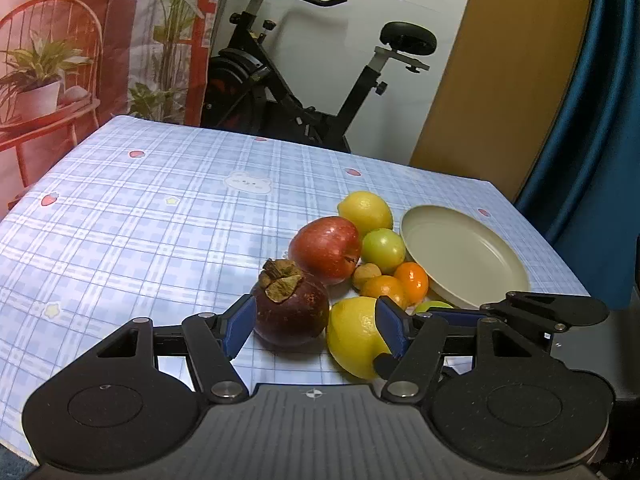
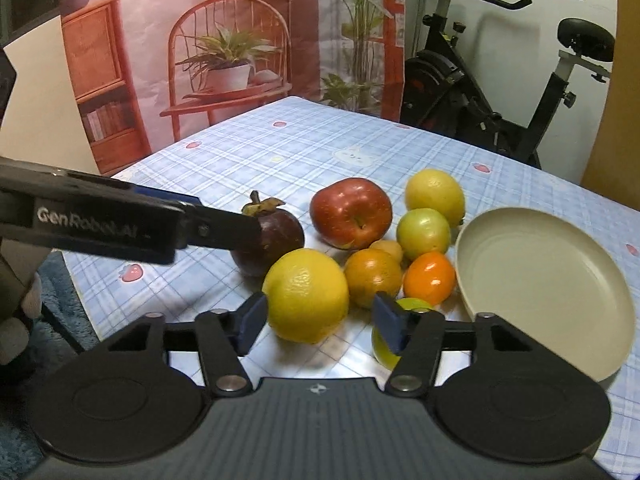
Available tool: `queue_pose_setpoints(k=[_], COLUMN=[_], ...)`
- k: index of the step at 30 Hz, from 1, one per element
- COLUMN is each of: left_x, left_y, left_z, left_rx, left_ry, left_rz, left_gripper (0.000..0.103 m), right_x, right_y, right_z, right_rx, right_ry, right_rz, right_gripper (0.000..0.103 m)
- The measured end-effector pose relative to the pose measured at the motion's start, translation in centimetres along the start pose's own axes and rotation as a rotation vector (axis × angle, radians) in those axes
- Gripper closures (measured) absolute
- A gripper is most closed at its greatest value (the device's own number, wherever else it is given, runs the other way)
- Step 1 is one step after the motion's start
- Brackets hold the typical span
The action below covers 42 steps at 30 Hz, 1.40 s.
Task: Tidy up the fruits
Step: 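Close the left tool's fingers around the large lemon and lift it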
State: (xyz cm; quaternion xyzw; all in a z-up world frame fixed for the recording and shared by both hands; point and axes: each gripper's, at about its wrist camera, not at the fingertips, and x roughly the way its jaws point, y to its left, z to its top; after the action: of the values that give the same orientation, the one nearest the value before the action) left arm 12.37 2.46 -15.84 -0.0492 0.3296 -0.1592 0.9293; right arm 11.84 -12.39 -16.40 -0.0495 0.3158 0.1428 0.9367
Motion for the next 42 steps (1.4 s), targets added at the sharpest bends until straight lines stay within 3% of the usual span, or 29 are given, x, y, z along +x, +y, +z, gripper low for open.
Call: queue_pose_setpoints(k=[10,16,27,33,42], left_x=[-0.2,-0.4,0.4,1.7,4.4], left_y=[-0.4,0.1,-0.3,-1.4,-0.8], left_z=[-0.5,-0.5,-0.6,-0.5,-0.7], left_rx=[-0.006,-0.066,-0.021,-0.002,-0.116], left_ry=[-0.021,-0.04,0.013,0.09,0.187], left_rz=[-0.023,-0.047,-0.048,-0.16,-0.234], left_gripper=[0.036,0.036,0.036,0.036,0.036], right_x=[0.0,0.6,0.9,-0.3,-0.5], right_y=[0.1,0.7,-0.2,-1.1,-1.1], right_z=[-0.4,-0.6,-1.2,-2.0,-2.1], right_rx=[0.012,-0.02,0.037,0.099,0.102], right_ry=[-0.01,-0.015,0.002,0.025,0.019], right_rz=[0.012,0.009,0.044,0.068,0.068], right_gripper=[0.046,0.046,0.048,0.048,0.048])
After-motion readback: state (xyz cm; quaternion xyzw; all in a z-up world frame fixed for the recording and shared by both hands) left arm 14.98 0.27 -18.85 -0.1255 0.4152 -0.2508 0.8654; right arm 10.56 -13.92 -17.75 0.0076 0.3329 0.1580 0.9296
